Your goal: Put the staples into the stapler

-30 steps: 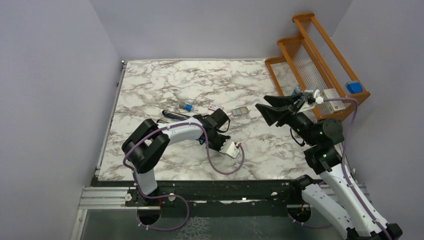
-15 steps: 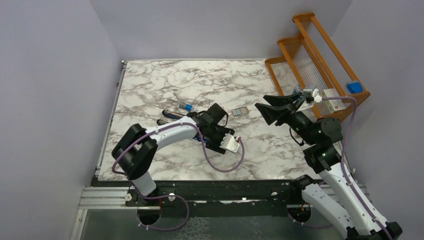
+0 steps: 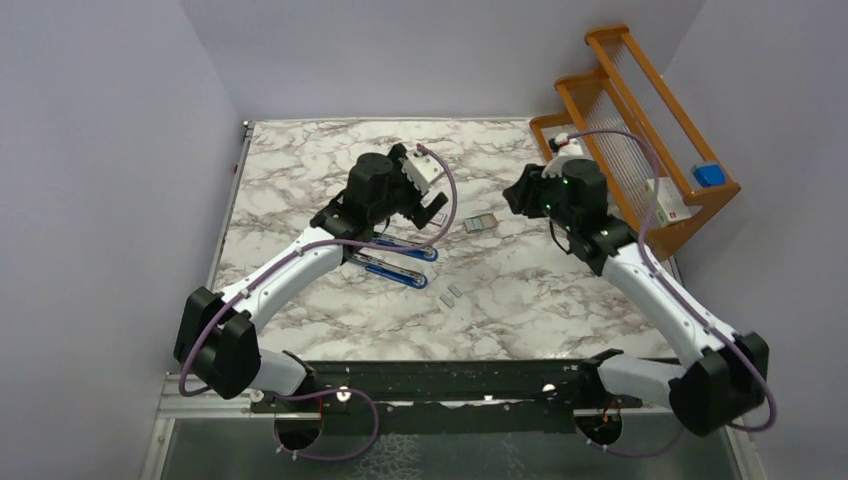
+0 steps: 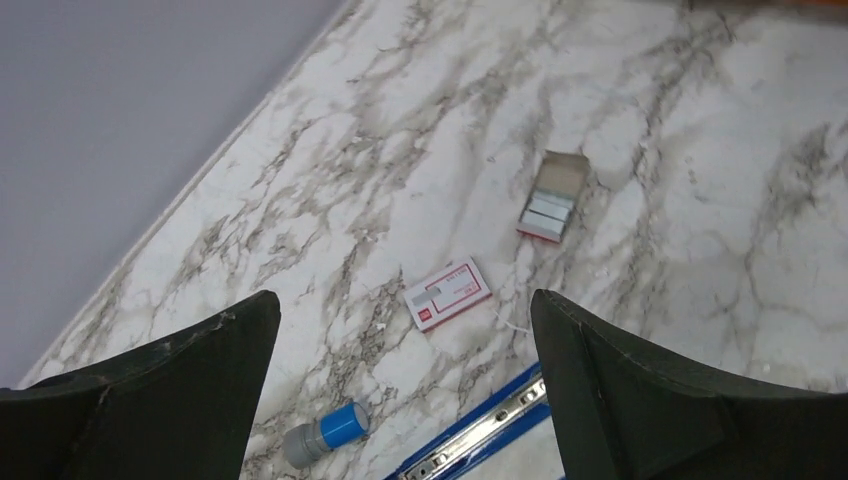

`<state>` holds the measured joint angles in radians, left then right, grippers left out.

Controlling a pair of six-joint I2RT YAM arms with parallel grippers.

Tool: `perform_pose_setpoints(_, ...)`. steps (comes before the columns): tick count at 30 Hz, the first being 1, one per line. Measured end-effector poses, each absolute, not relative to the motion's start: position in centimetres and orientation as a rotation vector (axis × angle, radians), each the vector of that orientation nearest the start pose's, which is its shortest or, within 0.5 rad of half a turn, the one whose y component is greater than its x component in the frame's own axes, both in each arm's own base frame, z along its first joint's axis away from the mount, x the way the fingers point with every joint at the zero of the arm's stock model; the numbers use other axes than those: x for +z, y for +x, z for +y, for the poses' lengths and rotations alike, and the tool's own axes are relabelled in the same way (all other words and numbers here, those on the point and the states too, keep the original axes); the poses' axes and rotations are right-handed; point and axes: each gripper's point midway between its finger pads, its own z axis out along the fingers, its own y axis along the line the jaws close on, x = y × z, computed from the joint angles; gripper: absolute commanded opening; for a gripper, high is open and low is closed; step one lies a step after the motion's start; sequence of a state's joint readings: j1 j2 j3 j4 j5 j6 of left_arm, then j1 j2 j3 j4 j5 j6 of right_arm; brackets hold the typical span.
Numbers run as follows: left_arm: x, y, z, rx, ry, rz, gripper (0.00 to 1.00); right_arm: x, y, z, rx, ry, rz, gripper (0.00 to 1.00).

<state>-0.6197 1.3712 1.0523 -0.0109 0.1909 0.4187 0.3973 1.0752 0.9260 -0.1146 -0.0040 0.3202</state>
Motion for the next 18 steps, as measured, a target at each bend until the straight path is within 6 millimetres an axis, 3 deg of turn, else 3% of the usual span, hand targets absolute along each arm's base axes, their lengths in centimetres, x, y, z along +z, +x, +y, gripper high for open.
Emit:
perform_pose_setpoints(3, 25.3, 37.6, -25.6, -0.329, 0.868, 1.647, 0.99, 21.6, 36.0, 16.6, 0.448, -0.115, 2.04, 0.35)
perform_pose_setpoints(6, 25.5, 39.7, -23.9, -0.361, 0.7, 1.701, 0.99, 17.7, 37.1, 17.3, 0.409, -0.164, 2.172, 0.32)
perform_pose_setpoints(11, 22.5, 41.3, -21.5, -0.391, 0.5, 1.799, 0.99, 14.3, 39.6, 18.9, 0.404, -0.242, 2.276, 0.31)
perform_pose_setpoints(14, 20.3, 41.3, -21.3, -0.405, 0.46, 1.852, 0.98, 12.0, 40.6, 19.7, 0.408, -0.28, 2.331, 0.3)
perform_pose_setpoints(18, 19.0, 41.5, -21.4, -0.411, 0.438, 1.887, 0.97, 9.3, 41.1, 20.1, 0.392, -0.323, 2.398, 0.27)
